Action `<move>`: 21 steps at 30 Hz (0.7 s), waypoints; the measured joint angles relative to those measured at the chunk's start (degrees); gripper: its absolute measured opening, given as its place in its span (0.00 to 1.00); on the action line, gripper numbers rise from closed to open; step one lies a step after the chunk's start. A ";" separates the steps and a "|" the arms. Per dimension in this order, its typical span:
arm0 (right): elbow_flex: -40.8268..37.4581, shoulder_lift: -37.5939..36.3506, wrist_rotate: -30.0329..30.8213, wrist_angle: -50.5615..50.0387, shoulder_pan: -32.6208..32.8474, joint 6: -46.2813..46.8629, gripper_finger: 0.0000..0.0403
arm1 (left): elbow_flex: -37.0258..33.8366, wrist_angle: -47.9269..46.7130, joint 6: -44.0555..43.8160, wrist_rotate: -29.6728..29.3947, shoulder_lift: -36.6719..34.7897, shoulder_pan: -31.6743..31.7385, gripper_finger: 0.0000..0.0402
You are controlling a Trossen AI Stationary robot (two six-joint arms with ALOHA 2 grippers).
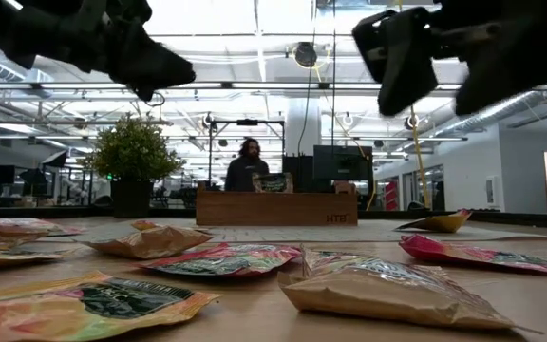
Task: Pick & Place Tea
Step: Put the brown tea bag into the middle section of the wooden organizer
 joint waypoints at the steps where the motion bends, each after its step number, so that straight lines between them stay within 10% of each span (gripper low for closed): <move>1: 1.88 2.30 -0.02 -1.00 0.49 -0.03 0.52 | -0.54 0.49 -0.56 -0.02 0.01 -0.02 0.29; 10: 13.98 17.55 -0.08 -7.30 2.84 -2.87 0.54 | -1.07 1.38 -6.41 -0.09 1.04 -0.45 0.29; 21: 15.70 19.36 0.05 -5.66 5.84 -1.18 0.53 | -1.05 0.76 -8.04 -0.17 1.31 -1.20 0.29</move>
